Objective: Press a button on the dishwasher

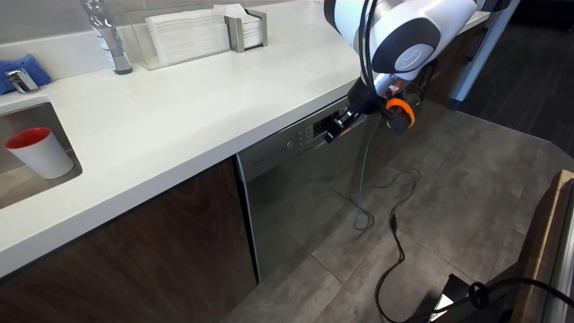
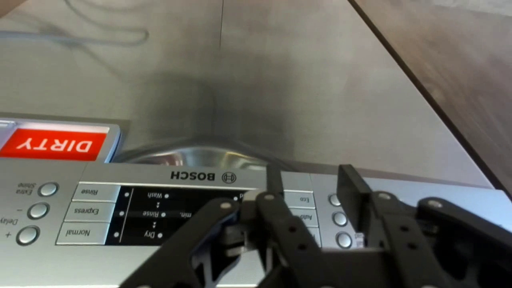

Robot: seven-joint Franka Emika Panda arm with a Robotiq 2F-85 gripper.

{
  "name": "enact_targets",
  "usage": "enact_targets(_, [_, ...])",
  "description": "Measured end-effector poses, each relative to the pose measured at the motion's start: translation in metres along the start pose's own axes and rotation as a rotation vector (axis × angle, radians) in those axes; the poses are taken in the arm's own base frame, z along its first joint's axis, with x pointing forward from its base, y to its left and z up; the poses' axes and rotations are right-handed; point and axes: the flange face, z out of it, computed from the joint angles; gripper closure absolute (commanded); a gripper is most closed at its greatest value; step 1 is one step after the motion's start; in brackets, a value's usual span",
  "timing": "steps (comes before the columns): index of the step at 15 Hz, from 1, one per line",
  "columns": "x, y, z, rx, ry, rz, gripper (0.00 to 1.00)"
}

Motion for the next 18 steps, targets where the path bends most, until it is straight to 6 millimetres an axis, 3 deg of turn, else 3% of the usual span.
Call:
enact_targets(3, [-0.019, -0.011, -0.009, 0.007, -0.045, 0.002, 0.06])
enact_targets(5, [-0.033, -0.018, -0.017, 0.005, -0.075, 0.002, 0.00])
enact_targets(13, [-0.083, -0.046, -0.036, -0.017, -0.182, -0.013, 0.00])
enact_targets(18, [-0.103, -0.057, -0.040, -0.016, -0.222, -0.043, 0.00])
